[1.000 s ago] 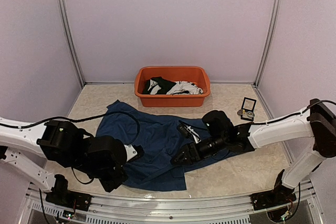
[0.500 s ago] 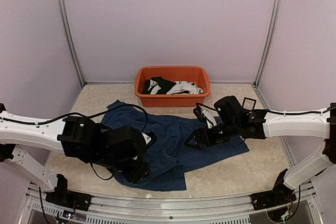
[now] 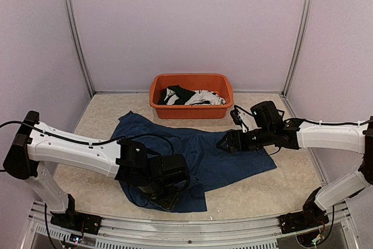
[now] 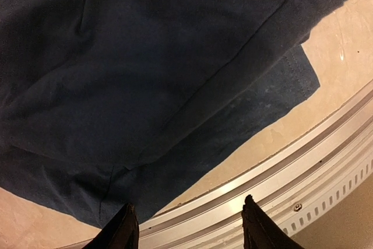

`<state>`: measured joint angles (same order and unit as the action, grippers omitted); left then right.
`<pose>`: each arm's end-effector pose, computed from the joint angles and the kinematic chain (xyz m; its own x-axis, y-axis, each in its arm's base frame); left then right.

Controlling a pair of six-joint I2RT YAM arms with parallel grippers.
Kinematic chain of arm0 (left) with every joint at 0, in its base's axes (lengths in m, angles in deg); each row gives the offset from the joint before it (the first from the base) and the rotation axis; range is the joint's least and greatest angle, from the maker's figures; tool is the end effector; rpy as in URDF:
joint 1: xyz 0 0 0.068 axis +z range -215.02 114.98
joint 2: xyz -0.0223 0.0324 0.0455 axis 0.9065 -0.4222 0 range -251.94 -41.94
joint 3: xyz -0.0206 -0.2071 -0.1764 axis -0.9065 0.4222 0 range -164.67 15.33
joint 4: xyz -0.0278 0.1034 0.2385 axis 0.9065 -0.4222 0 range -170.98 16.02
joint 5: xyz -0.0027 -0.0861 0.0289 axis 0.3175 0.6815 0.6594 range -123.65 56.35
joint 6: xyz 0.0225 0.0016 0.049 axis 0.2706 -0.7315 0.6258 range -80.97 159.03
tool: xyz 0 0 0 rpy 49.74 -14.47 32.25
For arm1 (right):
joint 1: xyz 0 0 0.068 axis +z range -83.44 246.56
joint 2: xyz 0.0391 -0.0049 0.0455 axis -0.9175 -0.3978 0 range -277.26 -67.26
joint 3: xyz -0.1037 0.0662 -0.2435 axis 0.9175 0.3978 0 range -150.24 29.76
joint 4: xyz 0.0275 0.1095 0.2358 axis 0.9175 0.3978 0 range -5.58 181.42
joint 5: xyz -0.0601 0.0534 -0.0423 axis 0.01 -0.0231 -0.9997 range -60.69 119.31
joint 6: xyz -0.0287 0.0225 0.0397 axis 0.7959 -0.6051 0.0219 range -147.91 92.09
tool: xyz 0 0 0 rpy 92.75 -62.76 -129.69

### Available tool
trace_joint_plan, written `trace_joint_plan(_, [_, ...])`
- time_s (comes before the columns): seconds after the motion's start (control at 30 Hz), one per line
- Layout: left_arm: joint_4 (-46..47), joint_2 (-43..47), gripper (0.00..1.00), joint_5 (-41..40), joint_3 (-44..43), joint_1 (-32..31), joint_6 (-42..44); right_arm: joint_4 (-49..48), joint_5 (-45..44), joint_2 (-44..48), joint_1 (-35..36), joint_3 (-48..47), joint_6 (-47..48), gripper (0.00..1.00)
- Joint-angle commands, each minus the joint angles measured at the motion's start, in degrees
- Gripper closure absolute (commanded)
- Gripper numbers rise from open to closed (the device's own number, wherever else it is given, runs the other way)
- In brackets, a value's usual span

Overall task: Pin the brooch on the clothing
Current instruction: Flatten out the crumpled clothing at the center of the board.

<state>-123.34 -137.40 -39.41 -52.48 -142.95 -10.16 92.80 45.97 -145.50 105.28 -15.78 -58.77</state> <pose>0.0694 -0.3068 0.2092 -0.8661 0.4485 -0.2209 0.4785 0.8716 -0.1063 0.2169 0.1870 0.2191 -0.8339 -0.0389 -0.5506 -0.3963 0.7364 0.5483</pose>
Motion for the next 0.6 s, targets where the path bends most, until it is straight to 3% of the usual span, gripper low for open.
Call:
trace_joint_plan(0.0, [-0.1,-4.3,0.44,3.4,0.2,0.6,-2.1,-4.5,2.6,-3.4,-1.0,1.2,0.4,0.16])
trace_joint_plan(0.43, [1.3,-6.8,0.53,5.1,4.0,2.1,-3.5,-7.4,4.4,-8.2,-1.1,0.7,1.2,0.15])
trace_joint_plan(0.57, [0.1,-8.1,0.42,3.1,2.8,2.0,-3.5,-7.9,5.3,-9.1,-1.2,0.6,1.4,0.15])
